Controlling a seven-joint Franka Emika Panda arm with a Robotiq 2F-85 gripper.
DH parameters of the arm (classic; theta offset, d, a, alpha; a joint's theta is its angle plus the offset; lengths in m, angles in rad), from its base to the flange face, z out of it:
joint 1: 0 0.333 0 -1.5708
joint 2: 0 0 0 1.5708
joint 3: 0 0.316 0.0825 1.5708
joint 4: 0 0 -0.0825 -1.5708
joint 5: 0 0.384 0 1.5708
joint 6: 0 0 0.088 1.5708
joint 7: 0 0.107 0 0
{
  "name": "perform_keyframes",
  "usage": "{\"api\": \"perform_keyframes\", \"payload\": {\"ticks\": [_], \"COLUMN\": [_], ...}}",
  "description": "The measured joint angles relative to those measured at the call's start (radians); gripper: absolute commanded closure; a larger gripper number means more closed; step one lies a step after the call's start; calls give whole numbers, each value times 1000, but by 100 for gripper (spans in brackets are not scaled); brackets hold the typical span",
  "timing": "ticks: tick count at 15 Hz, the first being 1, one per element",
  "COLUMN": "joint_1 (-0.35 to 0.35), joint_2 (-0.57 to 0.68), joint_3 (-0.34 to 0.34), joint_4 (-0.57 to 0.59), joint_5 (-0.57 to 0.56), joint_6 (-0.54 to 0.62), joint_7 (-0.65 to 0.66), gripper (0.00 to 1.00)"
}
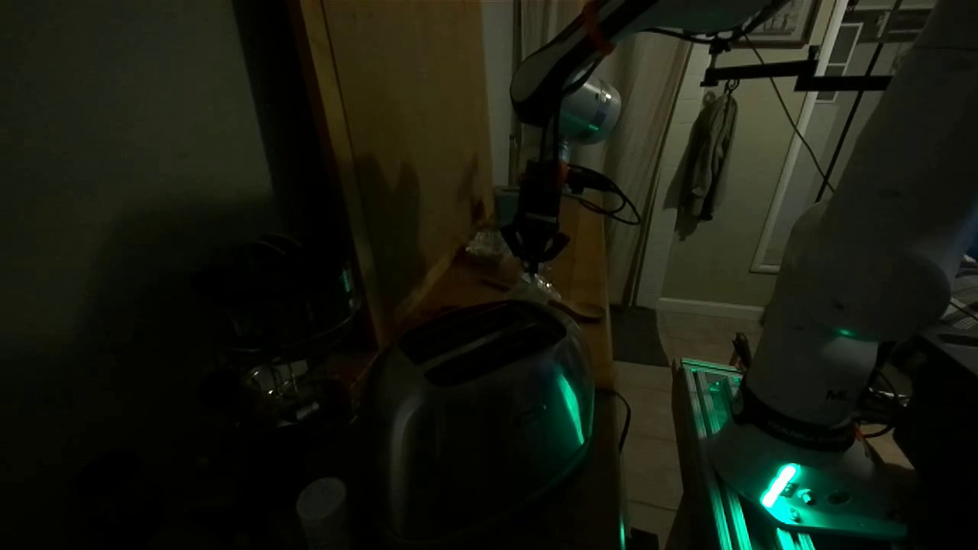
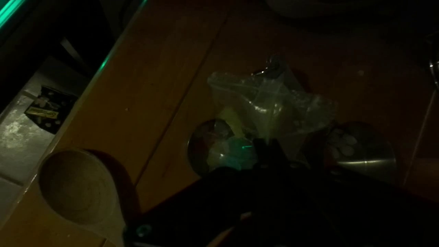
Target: Pour the contents in the packet into the silver bowl
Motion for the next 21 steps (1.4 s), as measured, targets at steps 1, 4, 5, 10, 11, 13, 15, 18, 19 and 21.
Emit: {"api": "perform_keyframes", "payload": {"ticks": [1, 4, 5, 10, 11, 13, 15, 18, 19, 21], "joint_1": [0, -1, -1, -8, -10, -14, -16, -21, -24, -27], "joint_2": [6, 25, 30, 34, 37, 54, 76, 101, 106, 109], "joint_3": [0, -6, -8, -16, -18, -19, -21, -24, -25, -31], "joint_4": [2, 13, 16, 25, 25, 25, 29, 39, 42, 49], "joint_5": [5, 33, 44, 68, 68, 67, 67, 67, 68, 72], "joint_6": [-7, -30, -32, -12, -12, -15, -41, -73, -80, -104], "joint_7": [-5, -20, -24, -40, -40, -38, -40, -40, -40, -42], "gripper": [99, 99, 99, 99, 99, 99, 99, 99, 99, 99]}}
